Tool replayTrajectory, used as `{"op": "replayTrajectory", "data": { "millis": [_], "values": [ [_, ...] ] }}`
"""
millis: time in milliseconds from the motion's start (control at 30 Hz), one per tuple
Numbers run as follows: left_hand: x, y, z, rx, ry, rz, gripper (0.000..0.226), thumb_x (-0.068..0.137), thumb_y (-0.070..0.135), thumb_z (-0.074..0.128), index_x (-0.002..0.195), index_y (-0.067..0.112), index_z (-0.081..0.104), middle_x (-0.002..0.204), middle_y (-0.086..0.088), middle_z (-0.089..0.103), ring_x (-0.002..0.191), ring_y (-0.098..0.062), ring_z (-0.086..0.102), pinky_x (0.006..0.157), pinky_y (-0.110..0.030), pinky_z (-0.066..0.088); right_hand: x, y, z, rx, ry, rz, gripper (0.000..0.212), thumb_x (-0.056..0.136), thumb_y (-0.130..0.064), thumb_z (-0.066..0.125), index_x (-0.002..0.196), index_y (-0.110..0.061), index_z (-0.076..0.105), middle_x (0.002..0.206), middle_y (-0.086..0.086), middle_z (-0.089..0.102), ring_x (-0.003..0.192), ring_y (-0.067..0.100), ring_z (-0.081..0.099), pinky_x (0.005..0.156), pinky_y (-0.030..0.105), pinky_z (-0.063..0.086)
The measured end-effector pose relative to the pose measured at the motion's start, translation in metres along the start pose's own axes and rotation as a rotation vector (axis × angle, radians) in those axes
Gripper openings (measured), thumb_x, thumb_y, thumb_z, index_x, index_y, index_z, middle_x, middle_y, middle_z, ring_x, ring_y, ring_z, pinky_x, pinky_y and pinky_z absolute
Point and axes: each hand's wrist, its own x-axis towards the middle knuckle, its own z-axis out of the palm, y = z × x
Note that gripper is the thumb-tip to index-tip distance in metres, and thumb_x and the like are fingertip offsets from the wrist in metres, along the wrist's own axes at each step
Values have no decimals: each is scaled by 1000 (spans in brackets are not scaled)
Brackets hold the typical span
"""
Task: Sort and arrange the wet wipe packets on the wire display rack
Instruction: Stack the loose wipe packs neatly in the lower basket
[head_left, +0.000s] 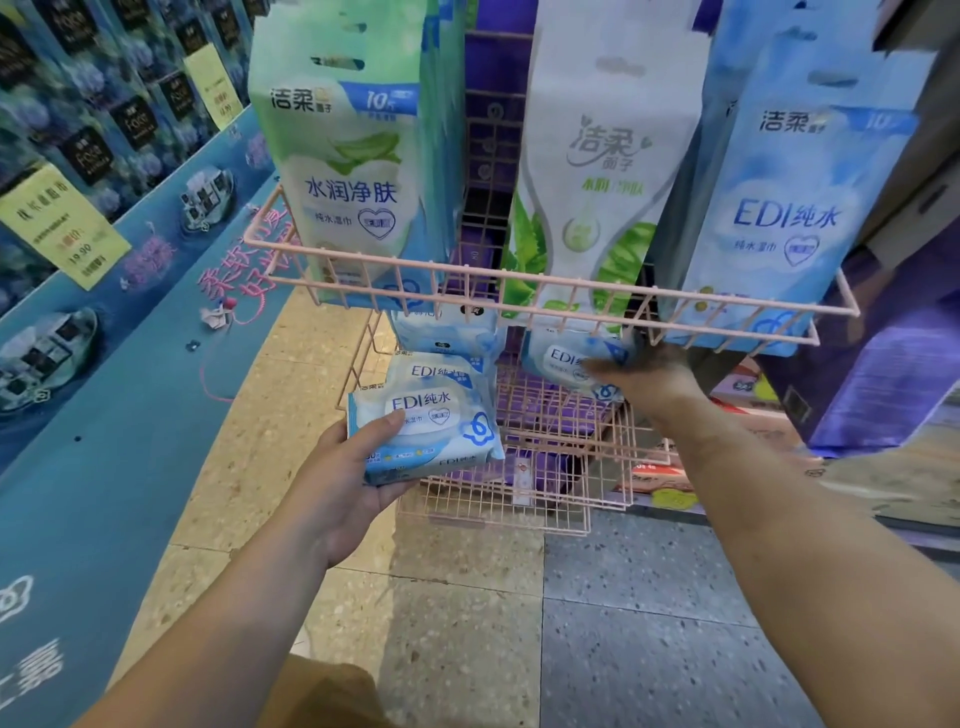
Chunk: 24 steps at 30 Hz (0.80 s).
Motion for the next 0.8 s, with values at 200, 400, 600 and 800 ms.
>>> {"op": "replayTrajectory", "data": {
  "millis": [200, 400, 600, 800],
  "values": [
    [2, 2, 17, 194, 30, 28, 37, 79, 29, 73, 109, 13, 58, 103, -11, 71, 82, -24, 73, 61, -35, 60, 9, 1, 7, 57, 83, -30, 40, 74, -16, 79, 105, -13, 54, 118, 7, 61, 116, 25, 57, 97, 29, 44],
    [6, 3, 60, 336, 21, -5, 50, 74, 39, 77, 111, 12, 57, 100, -12, 71, 64, -24, 69, 44, -29, 52, -2, 2, 12, -212, 175, -17, 59, 78, -43, 73, 123, -8, 56, 124, 13, 62, 114, 30, 57, 101, 38, 45],
    [18, 4, 93, 387, 1, 2, 47, 75, 40, 77, 106, 15, 51, 105, -12, 67, 75, -29, 70, 51, -34, 58, -18, 6, 9, -103, 142, 34, 43, 91, -50, 50, 96, -10, 64, 90, 17, 66, 87, 34, 65, 88, 48, 52],
    [35, -1, 116, 715, -27, 230, 34, 86, 45, 62, 109, 20, 61, 104, 2, 62, 91, -26, 64, 84, -44, 56, -17, 19, 5, -23, 35, -48, 66, 60, -70, 60, 115, -32, 61, 109, 3, 71, 90, 25, 70, 84, 47, 56]
  ]
}}
